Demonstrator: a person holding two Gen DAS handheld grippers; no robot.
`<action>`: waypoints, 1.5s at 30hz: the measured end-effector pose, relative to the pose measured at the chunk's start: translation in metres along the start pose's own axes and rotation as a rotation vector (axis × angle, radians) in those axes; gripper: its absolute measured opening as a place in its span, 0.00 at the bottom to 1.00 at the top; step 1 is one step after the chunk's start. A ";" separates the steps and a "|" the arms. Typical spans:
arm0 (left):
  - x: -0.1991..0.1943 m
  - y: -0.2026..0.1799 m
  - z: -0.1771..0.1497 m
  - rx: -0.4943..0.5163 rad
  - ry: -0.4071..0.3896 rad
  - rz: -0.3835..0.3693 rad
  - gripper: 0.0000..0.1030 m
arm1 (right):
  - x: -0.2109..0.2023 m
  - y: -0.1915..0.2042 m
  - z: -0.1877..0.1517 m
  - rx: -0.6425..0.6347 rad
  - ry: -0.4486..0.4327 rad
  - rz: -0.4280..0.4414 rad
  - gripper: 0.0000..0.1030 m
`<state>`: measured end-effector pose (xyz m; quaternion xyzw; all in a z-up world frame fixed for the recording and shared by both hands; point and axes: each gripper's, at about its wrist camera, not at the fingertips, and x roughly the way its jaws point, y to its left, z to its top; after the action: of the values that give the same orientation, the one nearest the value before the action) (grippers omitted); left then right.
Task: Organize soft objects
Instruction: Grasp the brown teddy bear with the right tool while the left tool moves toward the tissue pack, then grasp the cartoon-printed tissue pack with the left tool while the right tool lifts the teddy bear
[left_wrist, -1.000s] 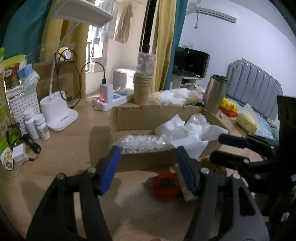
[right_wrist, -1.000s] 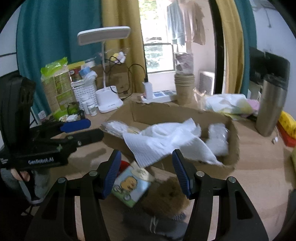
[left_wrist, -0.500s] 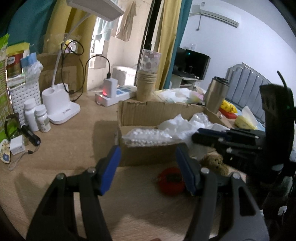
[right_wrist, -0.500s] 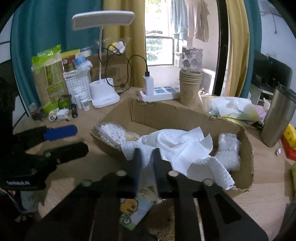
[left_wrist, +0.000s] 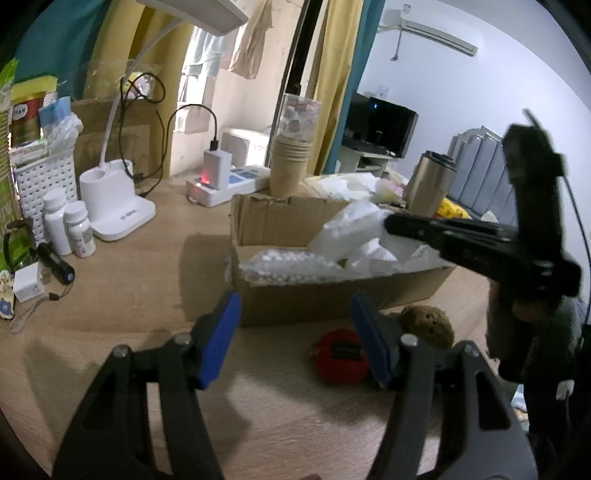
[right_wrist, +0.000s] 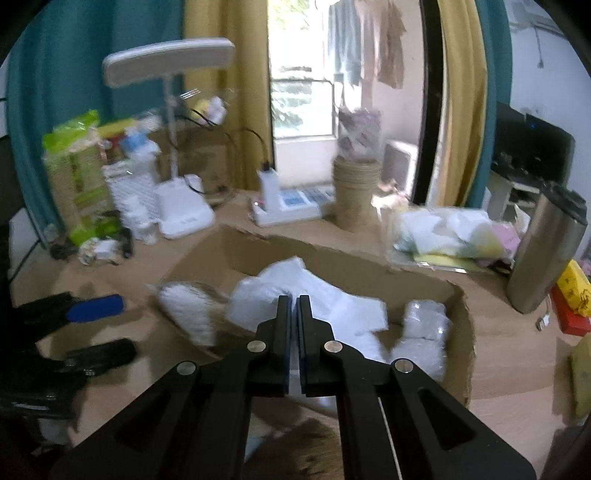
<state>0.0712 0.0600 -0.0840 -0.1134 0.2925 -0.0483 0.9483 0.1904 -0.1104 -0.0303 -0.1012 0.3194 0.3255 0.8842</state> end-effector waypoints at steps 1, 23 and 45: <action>0.000 0.000 0.000 0.000 0.000 0.000 0.62 | 0.007 -0.003 -0.002 -0.001 0.033 -0.010 0.04; 0.001 -0.017 0.003 0.040 0.008 -0.013 0.62 | -0.045 -0.037 -0.021 0.113 -0.025 -0.033 0.46; -0.001 -0.051 -0.002 0.127 0.019 -0.058 0.62 | -0.092 -0.031 -0.061 0.123 -0.113 -0.079 0.53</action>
<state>0.0683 0.0103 -0.0729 -0.0608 0.2943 -0.0951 0.9490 0.1263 -0.2049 -0.0205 -0.0406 0.2840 0.2752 0.9176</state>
